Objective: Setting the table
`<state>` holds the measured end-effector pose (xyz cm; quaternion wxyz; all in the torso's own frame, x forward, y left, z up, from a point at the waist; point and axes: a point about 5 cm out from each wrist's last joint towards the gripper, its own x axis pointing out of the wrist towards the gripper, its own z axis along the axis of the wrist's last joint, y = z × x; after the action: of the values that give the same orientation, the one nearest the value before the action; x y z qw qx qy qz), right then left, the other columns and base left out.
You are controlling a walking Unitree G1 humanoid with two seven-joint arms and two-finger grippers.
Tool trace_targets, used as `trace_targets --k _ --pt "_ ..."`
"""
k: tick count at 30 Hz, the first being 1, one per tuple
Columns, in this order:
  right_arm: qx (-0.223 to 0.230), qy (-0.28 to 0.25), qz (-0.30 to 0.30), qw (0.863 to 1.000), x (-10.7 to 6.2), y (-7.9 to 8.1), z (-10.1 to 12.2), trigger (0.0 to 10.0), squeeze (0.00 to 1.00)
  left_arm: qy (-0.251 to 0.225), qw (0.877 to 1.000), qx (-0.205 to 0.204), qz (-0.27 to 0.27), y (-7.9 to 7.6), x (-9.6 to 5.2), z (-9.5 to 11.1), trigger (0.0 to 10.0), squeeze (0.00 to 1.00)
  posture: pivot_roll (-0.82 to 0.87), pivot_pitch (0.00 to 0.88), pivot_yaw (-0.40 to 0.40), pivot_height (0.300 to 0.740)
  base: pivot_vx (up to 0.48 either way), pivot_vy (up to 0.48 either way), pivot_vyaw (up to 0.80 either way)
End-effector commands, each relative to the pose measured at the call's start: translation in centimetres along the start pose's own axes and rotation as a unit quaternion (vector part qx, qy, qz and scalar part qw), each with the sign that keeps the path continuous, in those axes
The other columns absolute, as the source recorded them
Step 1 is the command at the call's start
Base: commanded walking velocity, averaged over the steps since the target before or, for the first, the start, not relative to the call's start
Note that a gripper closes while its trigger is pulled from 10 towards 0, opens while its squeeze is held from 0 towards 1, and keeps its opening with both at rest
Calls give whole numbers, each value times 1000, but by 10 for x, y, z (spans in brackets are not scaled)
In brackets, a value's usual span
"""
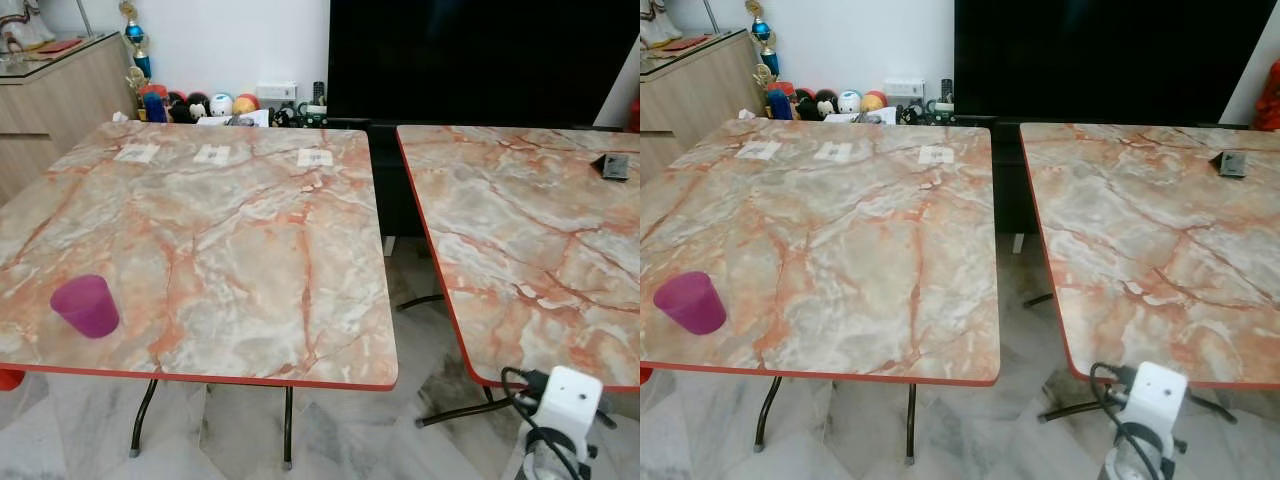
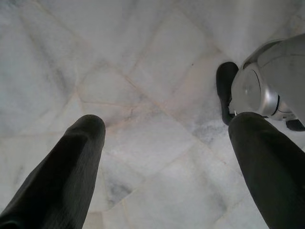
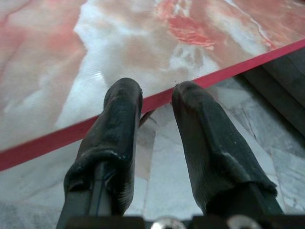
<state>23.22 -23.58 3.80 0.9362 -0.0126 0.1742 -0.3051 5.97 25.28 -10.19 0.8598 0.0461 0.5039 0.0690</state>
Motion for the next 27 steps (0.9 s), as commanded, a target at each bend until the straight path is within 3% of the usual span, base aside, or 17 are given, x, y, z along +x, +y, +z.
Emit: trace_targets --k 1,8,11,13,22,24,27 --pt "-4 87 -21 996 0 -7 -31 10000 0 7 1000 -1 -1 -1 -2 -5 10000 0 -14 40 -19 740 0 0 0" --pt "15 132 -71 989 -2 -18 -46 10000 0 6 1000 -3 -1 -1 -2 -5 10000 0 -7 39 -21 740 0 0 0" --pt "39 107 -119 986 -2 -31 -40 10000 0 6 1000 -3 -1 -2 -2 -5 10000 0 -8 37 -22 740 0 0 0" --pt "71 57 -167 982 -4 -44 -28 10000 0 6 1000 -2 -2 -2 -2 -5 10000 0 -14 34 -20 740 0 0 0" --pt "66 36 -205 976 -6 -54 -22 10000 0 6 1000 -1 -7 -4 -2 -6 10000 0 -15 26 -24 740 0 0 0" --pt "67 49 -208 975 -6 -54 -26 10000 0 7 1000 -1 -7 -4 -2 -6 10000 0 -22 24 -26 740 0 0 0" --pt "103 129 -171 971 -2 -44 -49 10000 0 8 1000 0 -10 -5 -2 -7 10000 0 -20 23 -29 740 0 0 0"
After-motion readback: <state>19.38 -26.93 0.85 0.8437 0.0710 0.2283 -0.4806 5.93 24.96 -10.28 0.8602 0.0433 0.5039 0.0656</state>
